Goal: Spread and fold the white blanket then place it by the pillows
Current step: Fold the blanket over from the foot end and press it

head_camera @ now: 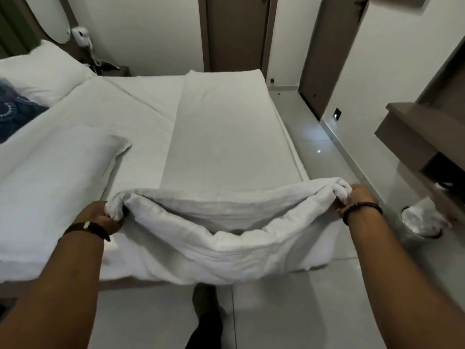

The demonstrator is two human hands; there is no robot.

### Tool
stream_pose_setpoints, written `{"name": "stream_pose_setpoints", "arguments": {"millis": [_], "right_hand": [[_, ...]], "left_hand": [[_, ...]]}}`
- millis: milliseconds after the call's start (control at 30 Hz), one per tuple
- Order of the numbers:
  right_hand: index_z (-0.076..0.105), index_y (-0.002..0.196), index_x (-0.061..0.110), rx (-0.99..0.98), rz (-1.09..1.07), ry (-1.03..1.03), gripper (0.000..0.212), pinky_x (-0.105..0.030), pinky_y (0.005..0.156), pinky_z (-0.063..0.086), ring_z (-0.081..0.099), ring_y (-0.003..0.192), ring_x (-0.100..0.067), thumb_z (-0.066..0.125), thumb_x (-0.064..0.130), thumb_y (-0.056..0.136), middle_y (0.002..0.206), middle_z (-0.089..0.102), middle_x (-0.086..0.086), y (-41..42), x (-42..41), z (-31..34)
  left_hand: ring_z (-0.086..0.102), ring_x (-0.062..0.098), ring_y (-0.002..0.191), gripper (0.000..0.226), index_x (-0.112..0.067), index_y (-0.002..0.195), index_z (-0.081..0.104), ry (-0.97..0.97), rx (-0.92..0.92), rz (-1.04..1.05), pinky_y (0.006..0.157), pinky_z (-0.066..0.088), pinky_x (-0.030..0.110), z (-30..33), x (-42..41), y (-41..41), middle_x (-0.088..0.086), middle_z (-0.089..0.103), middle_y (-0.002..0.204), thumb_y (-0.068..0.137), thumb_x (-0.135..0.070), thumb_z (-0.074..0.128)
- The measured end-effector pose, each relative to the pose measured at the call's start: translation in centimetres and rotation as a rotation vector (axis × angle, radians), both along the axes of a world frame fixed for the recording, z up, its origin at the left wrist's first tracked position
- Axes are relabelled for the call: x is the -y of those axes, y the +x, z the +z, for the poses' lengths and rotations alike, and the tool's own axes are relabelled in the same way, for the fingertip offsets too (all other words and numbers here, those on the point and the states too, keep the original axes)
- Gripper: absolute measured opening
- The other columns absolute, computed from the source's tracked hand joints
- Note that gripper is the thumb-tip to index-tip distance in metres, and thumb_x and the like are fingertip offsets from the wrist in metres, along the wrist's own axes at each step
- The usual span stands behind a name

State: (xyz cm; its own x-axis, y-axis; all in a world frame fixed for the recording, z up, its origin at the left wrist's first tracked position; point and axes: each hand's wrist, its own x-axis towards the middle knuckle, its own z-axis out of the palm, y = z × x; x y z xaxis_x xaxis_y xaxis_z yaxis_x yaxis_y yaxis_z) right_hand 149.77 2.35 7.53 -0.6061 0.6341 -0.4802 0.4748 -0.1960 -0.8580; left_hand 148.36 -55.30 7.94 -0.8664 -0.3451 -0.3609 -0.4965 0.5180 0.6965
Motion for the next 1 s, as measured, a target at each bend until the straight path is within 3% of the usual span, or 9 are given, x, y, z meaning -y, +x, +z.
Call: {"name": "stream_pose_setpoints", "arguments": {"millis": [67, 200, 333, 433, 567, 667, 767, 867, 1000], "right_hand": [[0.046, 0.14, 0.005, 0.042, -0.089, -0.059, 0.042, -0.028, 0.086, 0.048, 0.05, 0.128, -0.032, 0.047, 0.016, 0.098, 0.145, 0.047, -0.012, -6.0, 0.2, 0.0], [0.05, 0.137, 0.011, 0.293, -0.004, 0.472, 0.044, -0.036, 0.099, 0.043, 0.049, 0.13, -0.028, 0.05, 0.029, 0.097, 0.143, 0.05, -0.011, -17.0, 0.5, -1.1], [0.061, 0.12, 0.002, 0.094, -0.109, 0.495, 0.03, -0.032, 0.081, 0.046, 0.059, 0.113, -0.039, 0.053, 0.01, 0.093, 0.122, 0.062, -0.024, -21.9, 4.8, -3.2], [0.062, 0.12, 0.005, 0.101, 0.51, 0.787, 0.034, -0.035, 0.093, 0.043, 0.058, 0.108, -0.037, 0.065, 0.008, 0.086, 0.116, 0.063, -0.022, -23.1, 8.7, -7.5], [0.038, 0.146, 0.025, 0.324, 1.179, 1.024, 0.06, -0.041, 0.111, 0.032, 0.031, 0.139, -0.027, 0.058, 0.028, 0.09, 0.15, 0.039, -0.006, -24.4, 11.4, -14.5], [0.027, 0.151, 0.031, 0.288, 1.248, 1.161, 0.074, -0.049, 0.113, 0.022, 0.016, 0.147, -0.027, 0.055, 0.055, 0.087, 0.159, 0.025, -0.003, -28.0, 11.7, -18.0], [0.026, 0.149, 0.033, 0.37, 1.395, 1.302, 0.092, -0.058, 0.112, 0.008, 0.018, 0.146, -0.026, 0.036, 0.085, 0.074, 0.157, 0.027, -0.003, -31.2, 10.2, -21.0], [0.06, 0.105, 0.028, 0.358, 1.43, 1.473, 0.092, -0.048, 0.097, 0.037, 0.064, 0.099, -0.024, 0.018, 0.097, 0.061, 0.105, 0.068, -0.001, -32.7, 8.0, -21.6], [0.058, 0.069, 0.017, 0.043, 1.373, 1.546, 0.08, -0.038, 0.061, 0.043, 0.064, 0.054, -0.029, 0.024, 0.089, 0.065, 0.062, 0.067, -0.008, -34.5, 5.1, -20.7]], "left_hand": [[0.043, 0.044, 0.134, 0.049, 0.008, 0.14, 0.044, 0.166, 0.038, 0.276, 0.111, 0.033, 0.045, -0.7, 0.5, -7.4, 0.033, 0.043, 0.145, 0.098, -0.014, 0.057], [0.059, 0.042, 0.116, 0.061, 0.005, 0.12, 0.064, -0.032, 0.024, 0.187, 0.095, 0.046, 0.041, -2.1, 0.6, -17.7, 0.03, 0.064, 0.122, 0.093, -0.048, 0.059], [0.049, 0.041, 0.13, 0.054, -0.007, 0.139, 0.049, 0.07, 0.061, 0.253, 0.107, 0.043, 0.049, -5.7, -1.4, -25.9, 0.025, 0.05, 0.142, 0.093, -0.031, 0.065], [0.058, 0.037, 0.118, 0.045, -0.008, 0.12, 0.065, -0.199, -0.1, -0.187, 0.102, 0.045, 0.043, -10.2, -6.0, -27.8, 0.022, 0.063, 0.126, 0.083, -0.03, 0.078], [0.049, 0.026, 0.125, 0.074, -0.03, 0.129, 0.053, -0.609, 0.145, -0.953, 0.1, 0.043, 0.041, -16.5, -11.3, -27.8, 0.001, 0.053, 0.132, 0.071, -0.076, 0.062], [0.031, 0.026, 0.141, 0.107, -0.032, 0.146, 0.029, -0.754, 0.194, -0.966, 0.113, 0.021, 0.051, -19.5, -12.0, -29.6, 0.002, 0.04, 0.148, 0.059, -0.092, 0.046], [0.046, 0.027, 0.131, 0.117, -0.03, 0.137, 0.039, -0.832, 0.209, -0.891, 0.112, 0.019, 0.054, -21.2, -11.0, -31.6, 0.004, 0.054, 0.137, 0.044, -0.102, 0.037], [0.068, 0.023, 0.092, 0.1, -0.026, 0.101, 0.058, -0.921, 0.073, -0.935, 0.091, 0.046, 0.04, -21.5, -9.8, -32.0, 0.001, 0.072, 0.1, 0.045, -0.104, 0.031], [0.07, 0.021, 0.072, 0.094, -0.027, 0.086, 0.057, -0.867, -0.088, -0.987, 0.056, 0.04, 0.027, -19.9, -9.0, -34.2, -0.002, 0.073, 0.081, 0.046, -0.105, 0.022]]}}
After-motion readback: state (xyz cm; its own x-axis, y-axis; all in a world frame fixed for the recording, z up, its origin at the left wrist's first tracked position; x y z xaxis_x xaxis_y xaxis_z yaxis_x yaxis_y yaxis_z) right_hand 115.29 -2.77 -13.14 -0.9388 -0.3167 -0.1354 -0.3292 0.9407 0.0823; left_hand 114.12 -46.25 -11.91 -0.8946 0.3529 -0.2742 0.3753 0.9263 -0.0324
